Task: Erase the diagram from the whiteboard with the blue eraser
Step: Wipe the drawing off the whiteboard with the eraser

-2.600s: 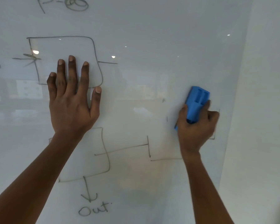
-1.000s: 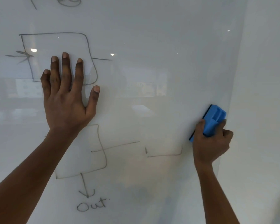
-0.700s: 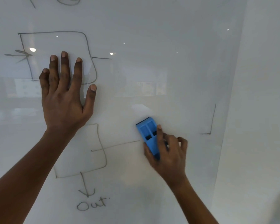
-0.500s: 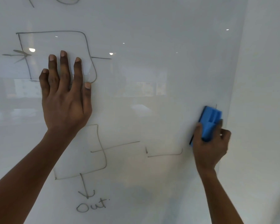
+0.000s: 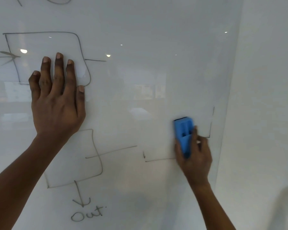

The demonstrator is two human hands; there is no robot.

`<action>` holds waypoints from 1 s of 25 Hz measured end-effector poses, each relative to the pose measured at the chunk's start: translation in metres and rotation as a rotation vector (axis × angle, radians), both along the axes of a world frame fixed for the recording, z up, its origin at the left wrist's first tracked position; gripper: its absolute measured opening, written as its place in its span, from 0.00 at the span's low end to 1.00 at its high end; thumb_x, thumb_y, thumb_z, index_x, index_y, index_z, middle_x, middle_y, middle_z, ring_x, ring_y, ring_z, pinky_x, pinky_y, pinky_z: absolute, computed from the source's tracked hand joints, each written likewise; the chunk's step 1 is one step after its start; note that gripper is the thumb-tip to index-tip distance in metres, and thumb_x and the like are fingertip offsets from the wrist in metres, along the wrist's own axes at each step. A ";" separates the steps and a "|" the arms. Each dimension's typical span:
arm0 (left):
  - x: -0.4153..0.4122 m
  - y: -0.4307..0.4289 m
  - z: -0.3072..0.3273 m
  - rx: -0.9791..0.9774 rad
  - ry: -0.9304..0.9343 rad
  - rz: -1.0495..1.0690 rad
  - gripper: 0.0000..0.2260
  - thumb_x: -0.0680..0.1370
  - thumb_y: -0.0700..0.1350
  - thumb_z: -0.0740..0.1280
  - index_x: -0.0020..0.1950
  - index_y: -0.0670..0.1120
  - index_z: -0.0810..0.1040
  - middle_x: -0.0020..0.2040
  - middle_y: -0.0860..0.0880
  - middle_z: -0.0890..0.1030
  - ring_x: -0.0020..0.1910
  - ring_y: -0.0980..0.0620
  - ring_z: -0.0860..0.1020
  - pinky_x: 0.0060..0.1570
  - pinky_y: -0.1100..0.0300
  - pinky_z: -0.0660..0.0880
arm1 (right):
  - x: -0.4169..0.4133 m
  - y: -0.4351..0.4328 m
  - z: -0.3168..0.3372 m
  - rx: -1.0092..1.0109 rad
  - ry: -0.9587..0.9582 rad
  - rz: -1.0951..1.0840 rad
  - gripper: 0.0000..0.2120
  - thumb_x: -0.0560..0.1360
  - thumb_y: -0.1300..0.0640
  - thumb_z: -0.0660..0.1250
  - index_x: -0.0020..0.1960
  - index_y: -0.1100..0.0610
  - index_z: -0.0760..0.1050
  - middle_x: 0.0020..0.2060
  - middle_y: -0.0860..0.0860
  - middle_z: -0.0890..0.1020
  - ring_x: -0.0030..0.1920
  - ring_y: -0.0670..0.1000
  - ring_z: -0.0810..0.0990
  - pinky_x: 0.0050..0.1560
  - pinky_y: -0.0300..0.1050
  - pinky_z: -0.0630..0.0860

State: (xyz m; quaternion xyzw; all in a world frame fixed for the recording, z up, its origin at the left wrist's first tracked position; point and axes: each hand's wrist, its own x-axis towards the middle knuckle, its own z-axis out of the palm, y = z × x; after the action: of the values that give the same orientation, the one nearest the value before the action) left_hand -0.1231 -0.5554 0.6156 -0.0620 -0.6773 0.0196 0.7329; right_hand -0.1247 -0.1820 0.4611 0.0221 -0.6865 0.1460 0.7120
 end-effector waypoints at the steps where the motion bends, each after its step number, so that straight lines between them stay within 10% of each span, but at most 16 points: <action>1: 0.000 0.000 0.000 0.000 -0.003 0.007 0.27 0.92 0.53 0.50 0.89 0.45 0.56 0.89 0.40 0.57 0.88 0.36 0.54 0.84 0.52 0.38 | -0.002 0.014 0.009 -0.221 -0.010 0.008 0.32 0.78 0.47 0.71 0.74 0.66 0.71 0.50 0.62 0.77 0.44 0.58 0.78 0.41 0.51 0.80; 4: -0.001 0.003 -0.001 0.014 0.000 0.018 0.27 0.91 0.53 0.50 0.89 0.44 0.56 0.89 0.39 0.57 0.88 0.34 0.55 0.84 0.52 0.36 | -0.006 0.023 0.041 -0.681 -0.026 0.115 0.31 0.79 0.48 0.72 0.75 0.64 0.69 0.51 0.63 0.75 0.46 0.59 0.78 0.46 0.60 0.82; 10: -0.004 -0.001 -0.002 0.025 -0.026 -0.048 0.27 0.91 0.53 0.52 0.90 0.46 0.56 0.90 0.44 0.53 0.90 0.45 0.47 0.85 0.43 0.48 | -0.004 -0.010 -0.004 0.295 -0.063 0.067 0.34 0.79 0.44 0.70 0.76 0.63 0.67 0.55 0.56 0.77 0.48 0.53 0.77 0.45 0.46 0.74; 12: -0.006 -0.002 -0.001 0.015 -0.042 -0.076 0.28 0.91 0.54 0.52 0.91 0.47 0.53 0.90 0.49 0.48 0.88 0.51 0.41 0.83 0.38 0.54 | -0.007 0.026 -0.003 0.188 -0.061 -0.029 0.34 0.79 0.45 0.70 0.76 0.64 0.68 0.55 0.59 0.77 0.47 0.57 0.78 0.43 0.51 0.76; 16: -0.008 0.000 -0.003 0.038 -0.062 -0.084 0.29 0.91 0.54 0.51 0.91 0.47 0.52 0.89 0.50 0.46 0.88 0.50 0.42 0.83 0.36 0.53 | -0.008 0.060 0.026 -0.649 -0.112 0.090 0.32 0.82 0.48 0.67 0.78 0.64 0.64 0.57 0.64 0.75 0.49 0.62 0.79 0.47 0.62 0.83; 22: -0.008 -0.004 -0.001 0.012 -0.113 -0.130 0.28 0.91 0.53 0.50 0.91 0.46 0.51 0.89 0.50 0.45 0.88 0.44 0.44 0.82 0.28 0.58 | -0.004 0.024 -0.008 0.163 -0.126 0.077 0.32 0.82 0.45 0.65 0.77 0.65 0.65 0.60 0.59 0.76 0.54 0.57 0.79 0.49 0.47 0.79; 25: -0.006 -0.002 -0.001 0.031 -0.120 -0.144 0.28 0.91 0.53 0.50 0.90 0.45 0.54 0.89 0.48 0.47 0.88 0.44 0.44 0.81 0.28 0.58 | -0.007 0.051 0.005 -0.164 -0.110 0.042 0.31 0.82 0.51 0.68 0.77 0.66 0.65 0.57 0.62 0.77 0.50 0.60 0.80 0.46 0.54 0.83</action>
State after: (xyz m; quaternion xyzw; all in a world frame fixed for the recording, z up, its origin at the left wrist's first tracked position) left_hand -0.1294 -0.5572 0.6144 -0.1002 -0.7140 -0.0475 0.6914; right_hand -0.1313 -0.1313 0.4660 -0.0297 -0.7096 0.2176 0.6695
